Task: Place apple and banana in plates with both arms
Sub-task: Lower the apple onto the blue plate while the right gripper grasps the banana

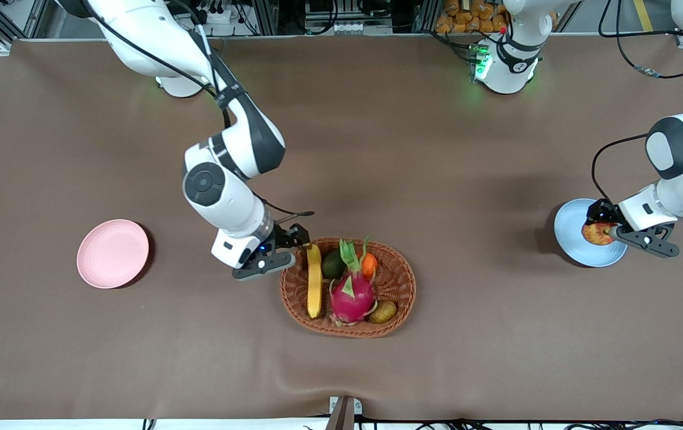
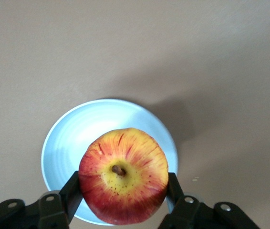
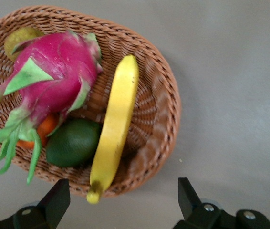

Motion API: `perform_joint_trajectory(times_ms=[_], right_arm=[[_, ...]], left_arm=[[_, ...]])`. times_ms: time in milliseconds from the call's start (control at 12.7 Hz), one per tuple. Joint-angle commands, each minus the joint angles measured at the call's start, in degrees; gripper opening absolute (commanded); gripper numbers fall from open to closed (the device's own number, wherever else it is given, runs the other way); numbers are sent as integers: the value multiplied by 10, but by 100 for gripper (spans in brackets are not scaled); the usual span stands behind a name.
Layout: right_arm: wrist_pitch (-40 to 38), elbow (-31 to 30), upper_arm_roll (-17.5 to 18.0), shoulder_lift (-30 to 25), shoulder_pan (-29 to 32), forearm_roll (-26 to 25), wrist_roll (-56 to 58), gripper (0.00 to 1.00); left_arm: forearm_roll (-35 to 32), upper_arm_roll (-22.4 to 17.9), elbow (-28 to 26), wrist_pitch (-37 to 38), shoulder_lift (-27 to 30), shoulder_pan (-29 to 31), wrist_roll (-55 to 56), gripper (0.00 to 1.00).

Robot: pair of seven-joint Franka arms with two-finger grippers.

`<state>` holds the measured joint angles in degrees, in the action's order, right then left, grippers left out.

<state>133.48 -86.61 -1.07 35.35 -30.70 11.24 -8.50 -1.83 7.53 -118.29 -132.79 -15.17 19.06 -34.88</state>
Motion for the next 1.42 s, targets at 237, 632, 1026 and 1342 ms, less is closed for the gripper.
perform_joint_trajectory(times_ms=[237, 632, 1026, 1342], right_arm=[[56, 15, -7, 46, -29, -3, -45, 100], [57, 13, -8, 67, -47, -10, -66, 93], [57, 12, -9, 78, -54, -25, -66, 69], [57, 12, -9, 79, -54, -66, -66, 29]], left_arm=[[-10, 8, -82, -82, 1, 59, -48, 35], [-9, 8, -80, -126, -38, 76, -68, 37], [-9, 7, -77, -140, -58, 77, -69, 54], [-9, 7, -74, -143, -63, 80, -70, 100]])
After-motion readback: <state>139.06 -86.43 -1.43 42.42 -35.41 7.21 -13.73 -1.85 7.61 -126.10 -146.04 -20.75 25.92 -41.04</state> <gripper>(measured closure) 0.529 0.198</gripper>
